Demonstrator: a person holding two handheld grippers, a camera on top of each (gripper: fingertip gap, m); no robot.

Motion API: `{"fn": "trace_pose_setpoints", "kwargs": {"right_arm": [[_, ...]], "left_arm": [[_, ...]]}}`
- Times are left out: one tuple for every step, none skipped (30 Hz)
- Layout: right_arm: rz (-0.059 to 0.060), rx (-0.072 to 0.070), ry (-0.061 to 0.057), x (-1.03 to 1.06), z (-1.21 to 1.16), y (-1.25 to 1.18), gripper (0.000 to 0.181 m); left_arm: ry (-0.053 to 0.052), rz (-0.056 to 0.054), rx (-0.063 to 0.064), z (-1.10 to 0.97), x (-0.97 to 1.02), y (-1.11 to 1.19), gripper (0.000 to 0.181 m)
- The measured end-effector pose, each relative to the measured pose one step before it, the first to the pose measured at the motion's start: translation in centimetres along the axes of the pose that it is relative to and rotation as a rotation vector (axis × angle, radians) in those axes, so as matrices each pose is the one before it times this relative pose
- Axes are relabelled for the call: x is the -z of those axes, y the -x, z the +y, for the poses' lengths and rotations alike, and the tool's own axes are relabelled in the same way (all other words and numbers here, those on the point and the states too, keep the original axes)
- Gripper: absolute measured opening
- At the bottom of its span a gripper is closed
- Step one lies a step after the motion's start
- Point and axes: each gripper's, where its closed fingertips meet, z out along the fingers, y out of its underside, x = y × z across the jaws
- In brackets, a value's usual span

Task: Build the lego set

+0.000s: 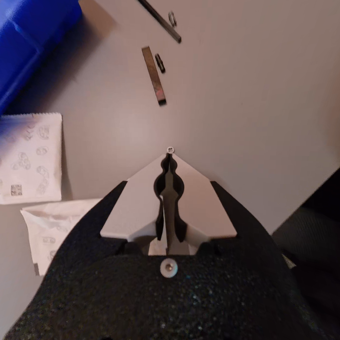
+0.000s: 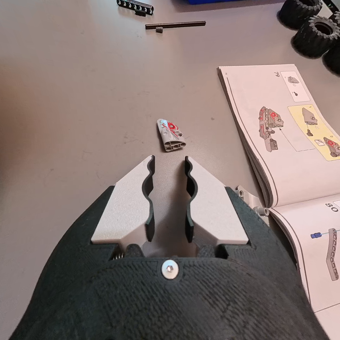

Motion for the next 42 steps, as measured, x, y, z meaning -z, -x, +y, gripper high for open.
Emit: {"fn": "trace_pose_setpoints", "kwargs": {"right_arm": [[-0.0003,-0.0008,0.0001,-0.008,-0.004,-0.007,0.031],[0.0001,-0.0022,0.0003,-0.011,-0.004,-0.012,0.031],[0.0009,-0.0022,0.0005,-0.014,-0.003,-0.031,0.031],[-0.0004,-0.0011,0.0000,-0.009,-0.005,-0.003,0.031],[0.0003,-0.0009,0.0001,-0.008,-0.003,-0.015,0.031],[0.0011,-0.0004,0.0000,0.000,0.000,-0.013,0.032],[0.0011,0.0003,-0.0001,0.003,0.001,-0.009,0.032],[0.0003,0.0005,-0.0001,-0.002,-0.004,0.005,0.032],[0.0002,-0.0003,0.0000,0.002,0.004,-0.014,0.032],[-0.0001,-0.0012,0.0001,-0.002,0.002,-0.013,0.032],[-0.0003,-0.0019,0.0002,-0.005,0.001,-0.014,0.032],[0.0005,-0.0015,0.0003,-0.007,0.012,-0.018,0.033],[0.0004,-0.0008,0.0001,0.002,0.004,-0.014,0.033],[0.0003,-0.0002,0.0000,0.000,0.000,-0.003,0.033],[0.0008,0.0001,0.0000,-0.006,-0.006,-0.006,0.033],[0.0007,-0.0003,0.0001,-0.006,0.009,-0.006,0.033],[-0.0008,-0.0010,0.0002,-0.001,0.003,-0.004,0.033],[-0.0017,-0.0021,0.0003,-0.003,0.006,-0.006,0.033],[-0.0017,-0.0022,0.0003,-0.009,-0.001,0.001,0.033],[-0.0017,-0.0019,0.0003,0.001,0.007,0.001,0.033],[-0.0023,-0.0024,0.0004,-0.008,0.014,0.004,0.033],[-0.0026,-0.0031,0.0005,-0.010,0.001,-0.004,0.033],[-0.0034,-0.0041,0.0006,-0.001,0.012,-0.003,0.033],[-0.0038,-0.0054,0.0008,-0.012,0.005,-0.015,0.033],[-0.0031,-0.0065,0.0008,-0.005,0.011,-0.023,0.034],[-0.0031,-0.0076,0.0010,-0.016,0.017,-0.044,0.035],[-0.0033,-0.0087,0.0012,-0.012,0.008,-0.044,0.036],[-0.0016,-0.0088,0.0012,-0.016,0.017,-0.079,0.037],[-0.0010,-0.0083,0.0011,-0.014,0.014,-0.070,0.039],[-0.0048,-0.0058,0.0006,-0.009,0.000,-0.013,0.039],[-0.0021,-0.0032,0.0002,-0.006,-0.003,-0.002,0.039],[-0.0004,-0.0006,0.0001,-0.001,0.000,-0.012,0.039],[0.0013,0.0015,0.0000,0.000,-0.001,0.008,0.039],[0.0024,0.0031,-0.0003,0.006,0.002,-0.003,0.039],[0.0022,0.0028,-0.0004,0.008,-0.011,-0.006,0.039],[0.0007,0.0005,0.0002,-0.007,0.008,0.001,0.039],[-0.0009,-0.0011,0.0000,-0.004,-0.004,0.012,0.039],[-0.0002,-0.0001,-0.0003,0.000,-0.015,-0.005,0.039],[-0.0004,-0.0005,0.0003,-0.008,0.009,0.001,0.039],[0.0014,0.0020,-0.0004,0.007,0.002,0.006,0.039],[0.0022,0.0025,-0.0002,-0.014,-0.015,-0.002,0.039],[-0.0003,-0.0002,0.0001,-0.010,0.006,-0.002,0.039]], "left_arm": [[-0.0138,-0.0101,-0.0068,-0.651,-0.357,0.249,0.000],[-0.0138,-0.0020,-0.0078,-0.715,-0.404,0.098,0.000],[-0.0166,0.0064,-0.0131,-0.791,-0.467,-0.067,0.000],[-0.0165,0.0059,-0.0175,-0.782,-0.486,-0.078,0.000],[-0.0175,-0.0003,-0.0190,-0.752,-0.476,0.046,0.000],[-0.0209,-0.0050,-0.0130,-0.735,-0.482,0.199,0.000],[-0.0221,-0.0040,-0.0047,-0.702,-0.486,0.230,0.000],[-0.0196,-0.0063,-0.0025,-0.622,-0.451,0.246,0.000],[-0.0144,-0.0054,-0.0074,-0.498,-0.374,0.177,0.000],[-0.0121,0.0010,-0.0141,-0.408,-0.226,0.010,0.000],[-0.0199,0.0007,-0.0155,-0.488,0.025,-0.018,0.000],[-0.0317,-0.0070,-0.0108,-0.644,0.297,0.182,0.000],[-0.0379,-0.0121,-0.0040,-0.725,0.520,0.402,0.000],[-0.0357,-0.0200,0.0048,-0.732,0.680,0.717,0.000],[-0.0249,-0.0310,0.0107,-0.624,0.781,1.061,0.000],[-0.0118,-0.0437,0.0130,-0.459,0.824,1.443,0.000],[0.0054,-0.0547,0.0132,-0.262,0.817,1.805,0.000],[0.0223,-0.0687,0.0131,-0.063,0.795,2.184,0.000],[0.0349,-0.0742,0.0099,0.093,0.680,2.409,0.000],[0.0440,-0.0541,0.0000,0.193,0.479,2.198,0.000],[0.0502,-0.0151,-0.0117,0.284,0.207,1.631,0.002],[0.0497,0.0156,-0.0153,0.236,-0.063,1.157,0.003],[0.0399,0.0229,-0.0118,-0.042,-0.270,0.994,0.005],[0.0290,0.0287,-0.0100,-0.321,-0.422,0.766,0.006],[0.0281,0.0521,-0.0086,-0.412,-0.568,0.282,0.008],[0.0414,0.0773,-0.0108,-0.251,-0.675,-0.204,0.011],[0.0499,0.0635,-0.0204,-0.191,-0.723,-0.126,0.013],[0.0403,0.0263,-0.0310,-0.340,-0.761,0.260,0.016],[0.0307,0.0162,-0.0430,-0.495,-0.797,0.269,0.020],[0.0156,0.0228,-0.0472,-0.694,-0.821,0.063,0.026],[-0.0017,0.0375,-0.0449,-0.893,-0.827,-0.258,0.028],[-0.0166,0.0475,-0.0426,-1.027,-0.816,-0.499,0.030],[-0.0257,0.0502,-0.0428,-1.024,-0.797,-0.626,0.030],[-0.0245,0.0591,-0.0394,-0.852,-0.794,-0.837,0.029],[-0.0115,0.0685,-0.0430,-0.533,-0.830,-1.034,0.027],[0.0243,0.0684,-0.0540,-0.039,-0.833,-0.956,0.026],[0.0446,0.0315,-0.0196,0.319,-0.723,-0.465,0.026],[0.0386,0.0165,-0.0060,0.263,-0.512,-0.278,0.025],[0.0205,-0.0024,0.0082,0.081,-0.192,0.012,0.023],[0.0103,0.0003,0.0133,0.106,-0.040,-0.002,0.020],[0.0174,-0.0070,0.0049,0.419,-0.084,0.150,0.018],[0.0258,-0.0330,0.0011,0.748,-0.205,0.644,0.015]]}}
